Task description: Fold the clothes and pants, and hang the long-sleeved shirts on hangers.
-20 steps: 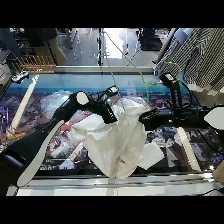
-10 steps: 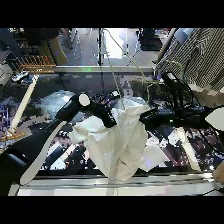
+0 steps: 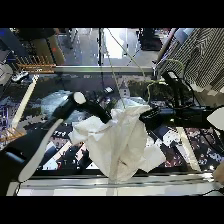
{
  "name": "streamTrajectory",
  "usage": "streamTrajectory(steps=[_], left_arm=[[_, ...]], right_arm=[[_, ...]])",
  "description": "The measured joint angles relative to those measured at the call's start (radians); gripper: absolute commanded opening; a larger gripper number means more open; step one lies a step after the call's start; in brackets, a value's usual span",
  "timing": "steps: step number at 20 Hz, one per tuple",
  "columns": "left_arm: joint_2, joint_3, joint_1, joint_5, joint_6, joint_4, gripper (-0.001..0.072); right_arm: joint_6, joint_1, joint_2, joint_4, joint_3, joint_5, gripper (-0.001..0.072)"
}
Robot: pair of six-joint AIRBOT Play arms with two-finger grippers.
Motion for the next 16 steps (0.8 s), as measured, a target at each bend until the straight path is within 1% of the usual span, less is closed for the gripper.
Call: streamTrajectory(steps=[2,6,9,10,13,16], left_arm=[[0.059,0.000,0.062,0.006,-0.009,-0.015,0.0011],[0.168,0.000,0.199,0.010,-0.019,-0.105,0.0012],[0.200,0.000,0.251,0.013,-0.021,-0.157,0.0012],[0.206,0.000,0.262,0.024,-0.021,-0.178,0.0011],[0.214,0.000,0.285,0.071,-0.007,-0.269,0.0012],[0.217,0.000,0.302,0.108,0.003,-0.332,0.0012]], right_arm=[[0.028,0.000,0.000,-0.014,0.002,-0.004,0.0031],[0.074,0.000,-0.001,-0.036,0.003,-0.006,0.0031],[0.084,0.000,-0.012,-0.043,0.004,0.033,0.0030],[0.080,0.001,-0.019,-0.044,0.003,0.062,0.0030],[0.026,0.001,-0.050,-0.053,-0.006,0.144,0.0029],[-0.016,0.001,-0.088,-0.090,-0.015,0.178,0.0029]])
